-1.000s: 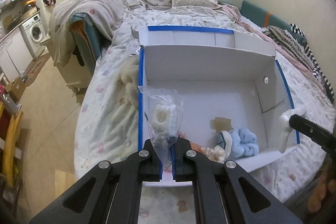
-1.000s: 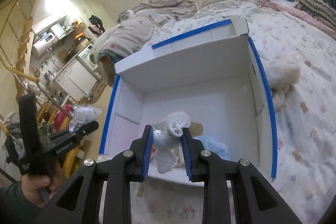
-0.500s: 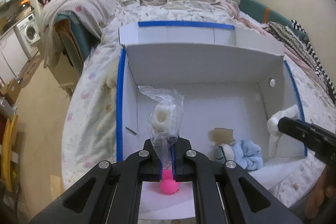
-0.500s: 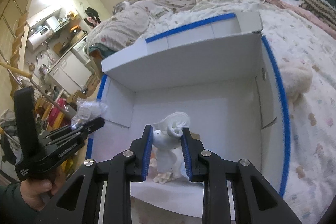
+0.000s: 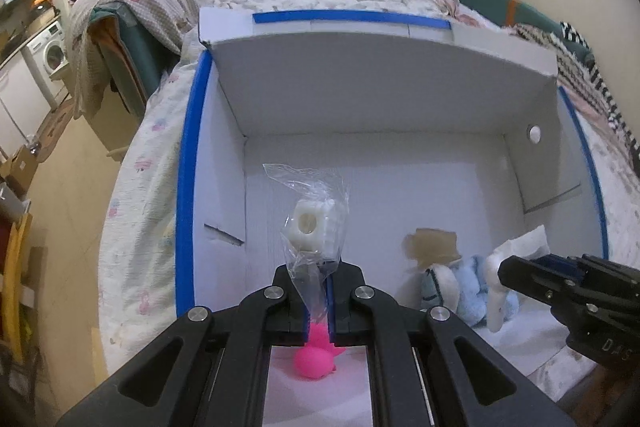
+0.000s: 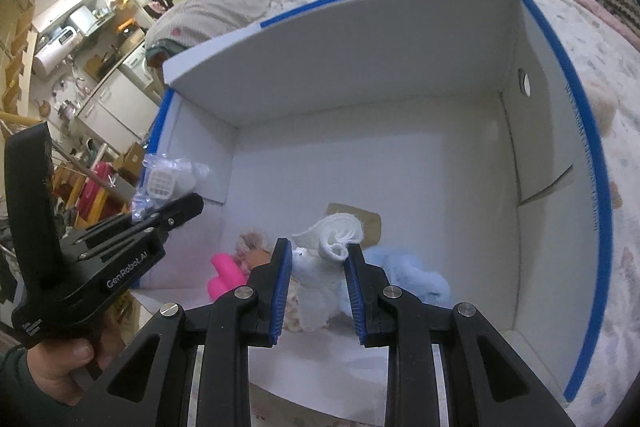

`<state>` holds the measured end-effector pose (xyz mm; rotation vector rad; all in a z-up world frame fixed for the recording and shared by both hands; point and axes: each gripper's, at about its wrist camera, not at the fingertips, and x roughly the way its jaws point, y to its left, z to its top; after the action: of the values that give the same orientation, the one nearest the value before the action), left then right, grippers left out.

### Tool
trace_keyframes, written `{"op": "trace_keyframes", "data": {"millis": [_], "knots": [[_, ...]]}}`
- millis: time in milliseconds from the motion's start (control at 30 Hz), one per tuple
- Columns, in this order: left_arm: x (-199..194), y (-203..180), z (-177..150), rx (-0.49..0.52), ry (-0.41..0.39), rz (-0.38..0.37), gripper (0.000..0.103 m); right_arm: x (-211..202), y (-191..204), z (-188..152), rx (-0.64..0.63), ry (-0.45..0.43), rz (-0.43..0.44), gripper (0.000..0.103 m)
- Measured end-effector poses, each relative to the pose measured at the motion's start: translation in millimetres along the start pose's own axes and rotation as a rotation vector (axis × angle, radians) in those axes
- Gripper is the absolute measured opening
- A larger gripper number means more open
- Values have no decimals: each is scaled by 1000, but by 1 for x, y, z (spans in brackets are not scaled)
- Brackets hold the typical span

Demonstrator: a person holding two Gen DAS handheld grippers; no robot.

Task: Organize soft objects
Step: 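Carry the plastic bag and white fluff over the box with both grippers, then open both grippers to drop the bag and white fluff into the box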

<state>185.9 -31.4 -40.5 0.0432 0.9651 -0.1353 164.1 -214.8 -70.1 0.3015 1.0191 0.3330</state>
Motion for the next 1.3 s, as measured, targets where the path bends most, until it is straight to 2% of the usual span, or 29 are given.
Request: {"op": "trace_keyframes", "data": {"millis": [367, 667, 800, 867, 900, 933, 967, 1000, 1033, 1067, 1100, 1133, 1300], "knots": [[11, -3, -2, 14, 28, -22, 6, 11, 0, 1, 13, 37, -10, 29], [13, -2, -5, -4, 31, -18, 6, 11, -1, 3, 32, 31, -28, 30], [10, -8, -6, 19, 13, -20, 7, 10, -6, 3, 53, 23, -27, 35], [11, -8, -6, 10, 26, -22, 7, 8, -7, 4, 61, 14, -31, 43], [11, -8, -6, 5, 29, -24, 9, 6, -8, 4, 65, 7, -34, 53], [11, -7, -6, 1, 29, -21, 12, 5, -9, 4, 70, 0, -34, 56], [10, -7, -6, 0, 27, -16, 22, 4, -9, 4, 73, -5, -33, 56], [9, -7, -6, 1, 25, -11, 37, 3, -9, 4, 74, -7, -33, 56], [8, -7, -6, 2, 24, -10, 47, 3, -9, 4, 77, -9, -36, 59], [7, -8, -7, 3, 24, -10, 64, 3, -9, 4, 81, -11, -37, 63], [6, -8, -7, 6, 23, -4, 69, 2, -10, 4, 90, -16, -36, 71], [4, -8, -8, 7, 17, 5, 69, 1, -12, 4, 105, -25, -31, 76], [-10, -3, -6, -19, -28, 33, 69, -8, -14, 5, 145, -72, 5, 85]]}}
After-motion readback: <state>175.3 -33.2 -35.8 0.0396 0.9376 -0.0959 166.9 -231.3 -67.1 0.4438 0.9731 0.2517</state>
